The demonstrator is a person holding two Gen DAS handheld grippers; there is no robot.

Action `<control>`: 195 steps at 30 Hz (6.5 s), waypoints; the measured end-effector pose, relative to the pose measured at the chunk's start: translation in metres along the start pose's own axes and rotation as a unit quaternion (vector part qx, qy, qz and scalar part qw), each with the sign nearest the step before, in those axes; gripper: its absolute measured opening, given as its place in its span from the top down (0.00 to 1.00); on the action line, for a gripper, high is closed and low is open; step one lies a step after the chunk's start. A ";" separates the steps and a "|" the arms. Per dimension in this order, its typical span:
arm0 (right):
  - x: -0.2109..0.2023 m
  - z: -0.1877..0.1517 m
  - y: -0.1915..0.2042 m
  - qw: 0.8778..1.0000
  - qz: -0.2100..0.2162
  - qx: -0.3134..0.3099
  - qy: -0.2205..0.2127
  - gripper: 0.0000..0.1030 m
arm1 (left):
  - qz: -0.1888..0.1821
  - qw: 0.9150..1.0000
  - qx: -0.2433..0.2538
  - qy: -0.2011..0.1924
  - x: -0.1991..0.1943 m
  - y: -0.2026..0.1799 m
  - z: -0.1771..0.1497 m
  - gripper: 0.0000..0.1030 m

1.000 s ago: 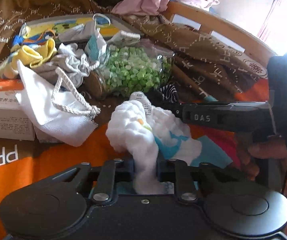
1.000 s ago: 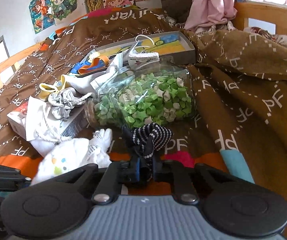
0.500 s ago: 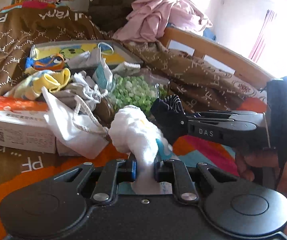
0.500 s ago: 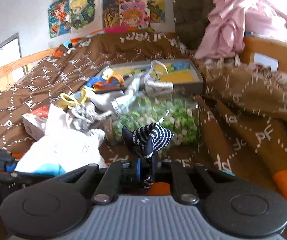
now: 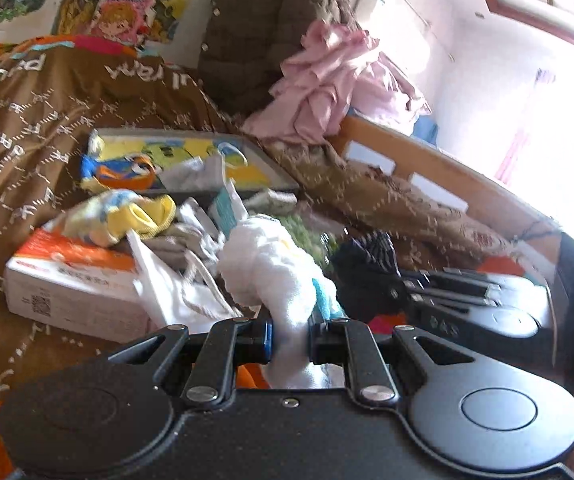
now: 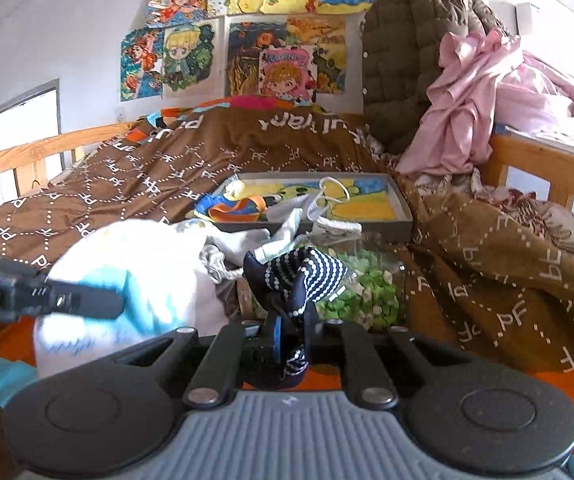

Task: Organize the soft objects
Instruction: 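Carry the white towel and striped sock into the tray and open both tools, then withdraw both tools from the tray back toward the pile, then move both open tools over the pile toward the striped towel and white cloth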

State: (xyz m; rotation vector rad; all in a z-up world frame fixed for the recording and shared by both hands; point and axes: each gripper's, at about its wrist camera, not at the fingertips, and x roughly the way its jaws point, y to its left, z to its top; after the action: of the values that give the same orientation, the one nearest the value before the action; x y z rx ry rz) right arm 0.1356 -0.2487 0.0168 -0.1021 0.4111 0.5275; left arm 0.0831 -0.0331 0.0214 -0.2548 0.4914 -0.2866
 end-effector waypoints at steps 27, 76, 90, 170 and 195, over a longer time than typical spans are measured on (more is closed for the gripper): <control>0.163 0.174 -0.021 0.993 0.116 -0.023 -0.022 0.89 | 0.095 0.993 -0.020 -0.073 0.102 0.092 0.181 0.84; 0.356 0.188 -0.083 0.991 -0.021 -0.027 0.128 0.53 | 0.142 0.983 -0.109 0.039 0.303 0.183 0.201 0.41; 0.299 0.201 -0.096 0.996 -0.043 0.000 0.074 0.08 | 0.186 0.979 -0.079 -0.014 0.261 0.148 0.213 0.13; -0.029 0.017 0.064 1.000 -0.011 0.026 -0.013 0.00 | 0.308 0.950 -0.030 -0.032 -0.070 0.042 0.047 0.01; -0.027 0.000 0.073 0.999 0.026 0.007 0.026 0.00 | 0.269 0.962 -0.016 0.050 -0.048 0.040 0.014 0.01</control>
State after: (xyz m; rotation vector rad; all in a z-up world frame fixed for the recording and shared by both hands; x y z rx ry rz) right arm 0.0774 -0.1987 0.0284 -0.0919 0.4683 0.5744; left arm 0.0575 0.0227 0.0410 -0.1289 0.6460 0.2410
